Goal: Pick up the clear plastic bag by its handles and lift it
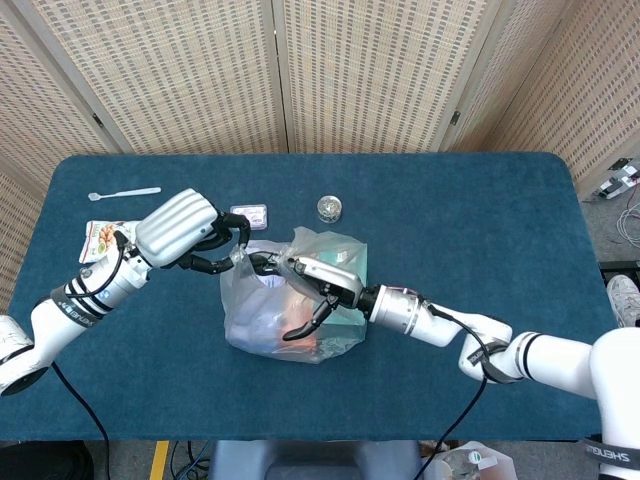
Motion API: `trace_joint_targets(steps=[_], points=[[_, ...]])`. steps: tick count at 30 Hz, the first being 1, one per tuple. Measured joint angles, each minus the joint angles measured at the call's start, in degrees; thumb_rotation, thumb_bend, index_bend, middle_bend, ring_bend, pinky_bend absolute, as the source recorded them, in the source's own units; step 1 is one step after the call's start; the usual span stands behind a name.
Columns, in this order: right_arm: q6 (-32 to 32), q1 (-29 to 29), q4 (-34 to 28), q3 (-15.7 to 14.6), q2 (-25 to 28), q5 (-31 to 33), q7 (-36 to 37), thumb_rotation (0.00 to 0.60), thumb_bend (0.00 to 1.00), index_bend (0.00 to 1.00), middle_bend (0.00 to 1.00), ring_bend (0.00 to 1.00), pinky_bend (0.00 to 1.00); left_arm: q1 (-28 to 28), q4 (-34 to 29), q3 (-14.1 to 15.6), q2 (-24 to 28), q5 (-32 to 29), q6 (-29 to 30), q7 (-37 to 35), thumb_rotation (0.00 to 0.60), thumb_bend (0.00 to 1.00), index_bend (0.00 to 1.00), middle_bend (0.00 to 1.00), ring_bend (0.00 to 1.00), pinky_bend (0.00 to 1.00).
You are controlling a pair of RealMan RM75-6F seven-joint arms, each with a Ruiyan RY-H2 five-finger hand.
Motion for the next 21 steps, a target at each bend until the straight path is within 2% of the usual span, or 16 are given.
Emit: trace_joint_targets(steps=[7, 11, 21], points=[[0.32, 0.32, -0.4, -0.24, -0.32, 0.84, -1.78, 0.6, 0.0, 0.06, 0.13, 0.0, 0.06, -0.66, -0.35, -0.36, -0.13, -0.41, -1.33, 1.11, 0.6, 0.4, 0.63, 1.0, 1.0, 0.9], [0.88, 0.18, -0.42, -0.56, -0.43, 1.1, -2.31, 0.6, 0.0, 0.01, 0.13, 0.0, 0.06, -1.02, -0.77, -0.78, -0.17, -1.01, -1.97, 0.95, 0.6, 0.4, 0.63, 1.0, 1.0, 0.9], [1.58, 1.08, 1.44, -0.65, -1.59, 1.21, 2.52, 0.6, 0.0, 0.0, 0.13, 0.0, 0.06, -1.96, -1.52, -1.78, -0.1, -1.69, -3.02, 0.34, 0.6, 0.4, 0.62, 1.0, 1.0, 0.9]])
